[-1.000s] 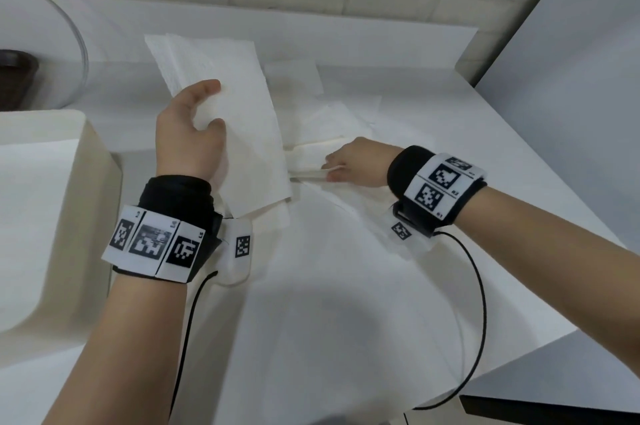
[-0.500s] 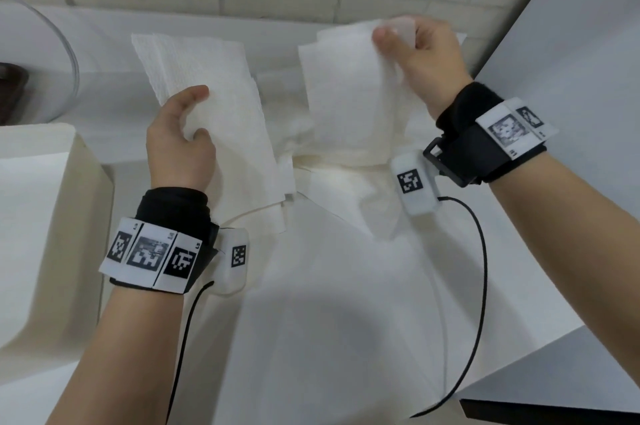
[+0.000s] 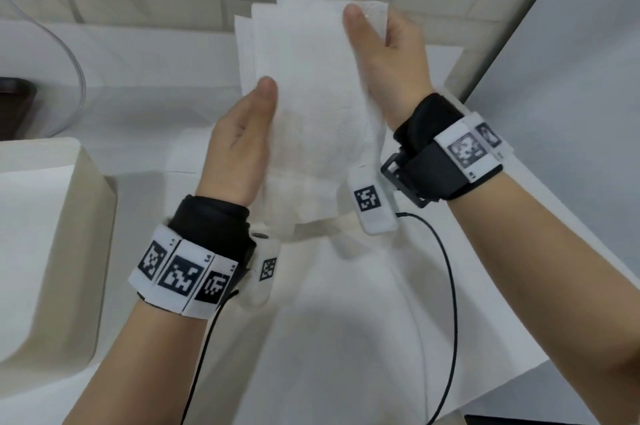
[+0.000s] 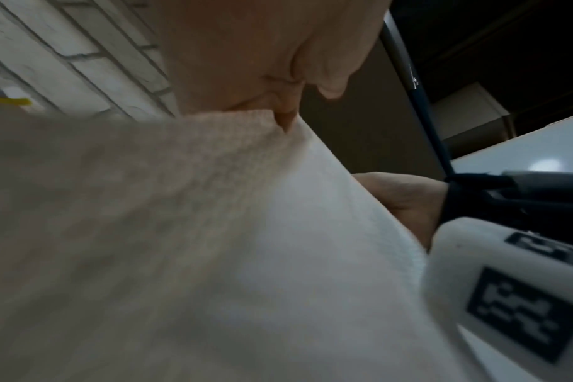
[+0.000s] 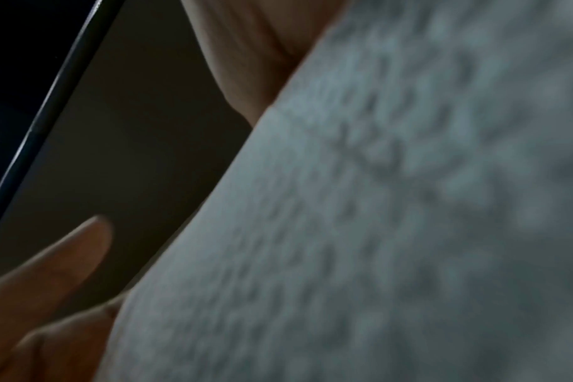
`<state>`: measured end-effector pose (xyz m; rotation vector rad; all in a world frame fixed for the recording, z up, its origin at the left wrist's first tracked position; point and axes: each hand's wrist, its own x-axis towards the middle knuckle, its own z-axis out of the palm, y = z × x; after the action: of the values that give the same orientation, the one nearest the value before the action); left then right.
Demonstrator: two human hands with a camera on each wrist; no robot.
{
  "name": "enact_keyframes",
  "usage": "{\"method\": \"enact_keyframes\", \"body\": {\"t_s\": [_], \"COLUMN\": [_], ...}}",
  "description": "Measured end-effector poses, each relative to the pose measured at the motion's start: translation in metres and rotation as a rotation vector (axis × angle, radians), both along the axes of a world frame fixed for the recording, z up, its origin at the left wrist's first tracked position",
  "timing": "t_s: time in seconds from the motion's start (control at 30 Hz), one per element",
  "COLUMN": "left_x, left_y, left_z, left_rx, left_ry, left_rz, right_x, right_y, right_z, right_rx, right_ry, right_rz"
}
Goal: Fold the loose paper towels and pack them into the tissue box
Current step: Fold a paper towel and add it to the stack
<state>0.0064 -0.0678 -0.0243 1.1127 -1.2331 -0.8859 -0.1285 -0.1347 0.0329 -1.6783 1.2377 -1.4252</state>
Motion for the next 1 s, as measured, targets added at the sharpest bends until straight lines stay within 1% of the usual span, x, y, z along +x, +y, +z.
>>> {"method": "enact_keyframes", "body": {"t_s": [0.07, 0.13, 0.2, 0.23, 0.3, 0.33, 0.37, 0.4, 0.47, 0.57, 0.63, 0.7, 0.77, 0.83, 0.9, 0.93, 1.0], "left_x": [-0.003, -0.004, -0.003, -0.002, 0.002, 0.004, 0.004, 0.004, 0.003, 0.009, 0.019, 0.026, 0.029, 0.032, 0.035, 0.036, 0.038], "left_y": [-0.002, -0.005, -0.007, -0.008, -0.009, -0.009, -0.009, -0.009, -0.006, -0.005, -0.004, -0.002, 0.002, 0.006, 0.011, 0.013, 0.019], "left_z": [-0.001, -0.005, -0.009, -0.010, -0.012, -0.011, -0.011, -0.011, -0.011, -0.016, -0.019, -0.021, -0.024, -0.026, -0.027, -0.026, -0.022], "left_rx": [-0.023, -0.030, -0.030, -0.024, -0.008, 0.003, 0.012, 0.019, 0.029, 0.087, 0.131, 0.162, 0.186, 0.238, 0.272, 0.270, 0.271], "left_ry": [0.057, 0.088, 0.147, 0.186, 0.266, 0.300, 0.320, 0.315, 0.236, 0.105, 0.080, 0.076, -0.004, -0.084, -0.086, -0.079, -0.071], "left_rz": [0.004, 0.033, 0.081, 0.108, 0.144, 0.147, 0.140, 0.122, 0.065, -0.003, -0.009, -0.007, -0.033, -0.046, -0.027, -0.001, 0.075], "right_x": [0.008, 0.014, 0.016, 0.015, 0.012, 0.012, 0.012, 0.013, 0.013, 0.011, 0.011, 0.010, 0.013, 0.019, 0.025, 0.029, 0.035], "right_y": [0.001, 0.003, 0.010, 0.012, 0.016, 0.021, 0.026, 0.031, 0.038, 0.045, 0.049, 0.054, 0.061, 0.066, 0.071, 0.073, 0.076], "right_z": [-0.005, -0.006, -0.009, -0.014, -0.029, -0.035, -0.040, -0.044, -0.048, -0.056, -0.061, -0.070, -0.074, -0.076, -0.076, -0.074, -0.073], "right_rx": [0.021, 0.029, 0.083, 0.113, 0.191, 0.267, 0.346, 0.418, 0.484, 0.456, 0.501, 0.560, 0.516, 0.417, 0.329, 0.302, 0.322], "right_ry": [-0.016, -0.077, -0.144, -0.109, 0.106, 0.195, 0.231, 0.211, 0.088, -0.024, -0.041, -0.052, -0.027, 0.031, 0.059, 0.043, -0.027], "right_rz": [-0.042, -0.042, -0.020, -0.019, 0.001, 0.047, 0.110, 0.171, 0.236, 0.232, 0.198, 0.230, 0.247, 0.193, 0.166, 0.169, 0.207]}}
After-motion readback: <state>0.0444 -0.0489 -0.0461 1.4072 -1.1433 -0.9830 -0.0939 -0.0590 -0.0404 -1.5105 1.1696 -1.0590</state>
